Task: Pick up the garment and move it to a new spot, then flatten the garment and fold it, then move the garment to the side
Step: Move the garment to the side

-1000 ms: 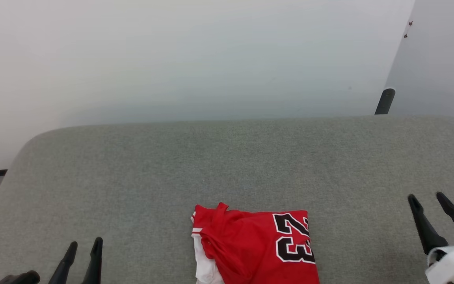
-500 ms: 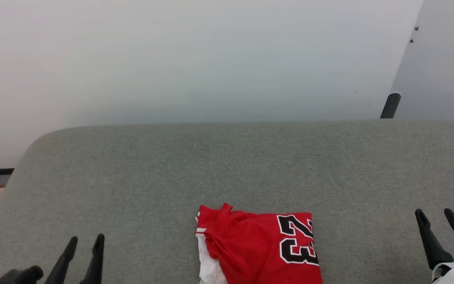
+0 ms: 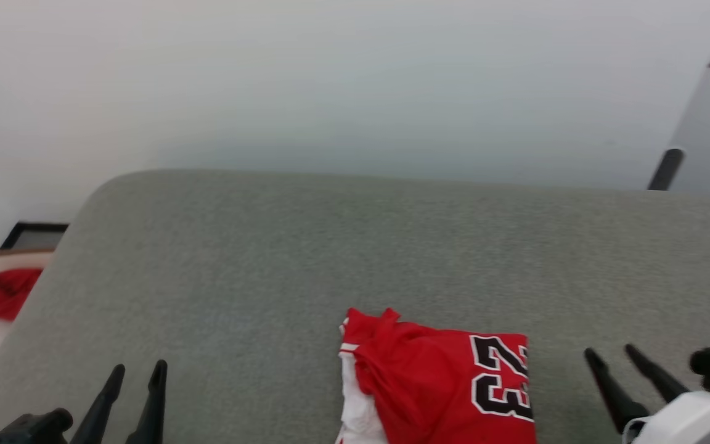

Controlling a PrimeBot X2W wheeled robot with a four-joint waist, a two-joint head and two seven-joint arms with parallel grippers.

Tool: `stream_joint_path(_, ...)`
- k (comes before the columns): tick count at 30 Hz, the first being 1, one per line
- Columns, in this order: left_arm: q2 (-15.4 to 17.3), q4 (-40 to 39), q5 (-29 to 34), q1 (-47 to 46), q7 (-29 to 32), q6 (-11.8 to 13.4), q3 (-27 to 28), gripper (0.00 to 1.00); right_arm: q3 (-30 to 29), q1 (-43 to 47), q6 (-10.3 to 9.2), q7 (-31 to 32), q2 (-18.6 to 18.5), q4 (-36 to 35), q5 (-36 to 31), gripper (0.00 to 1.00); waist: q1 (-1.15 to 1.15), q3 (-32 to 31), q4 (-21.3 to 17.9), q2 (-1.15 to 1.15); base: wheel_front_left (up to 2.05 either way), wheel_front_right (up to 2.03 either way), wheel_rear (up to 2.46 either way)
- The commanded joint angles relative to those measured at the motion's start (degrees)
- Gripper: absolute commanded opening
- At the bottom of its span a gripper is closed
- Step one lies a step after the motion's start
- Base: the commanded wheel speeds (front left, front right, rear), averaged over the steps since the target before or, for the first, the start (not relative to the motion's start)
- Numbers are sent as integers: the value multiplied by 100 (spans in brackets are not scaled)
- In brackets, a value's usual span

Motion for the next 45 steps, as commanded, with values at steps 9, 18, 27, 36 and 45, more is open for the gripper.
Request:
stream_joint_path(9,-169,-34,-6,-239,15,16,-182,100,161,-298,-5,1485,34,452,341,100,0,526,761,0,0,0,0)
stream_joint_path(18,-428,142,17,-578,-32,-45,-360,100,-175,-705,-4,2736,316,806,319,100,0,1042,1042,0,0,0,0)
stream_joint_path(27,-569,300,2,-731,-70,-101,-382,100,-95,-947,-5,3482,528,1181,364,0,0,1205,1157,0,0,0,0)
stream_joint_path(36,-599,389,2,-748,-85,-137,-304,100,-130,-1316,-7,3663,283,1130,420,0,0,1178,1090,0,0,0,0)
stream_joint_path(45,-509,344,79,-886,-85,-166,-380,100,16,-1830,-6,3703,-203,1013,338,0,0,1156,657,0,0,0,0)
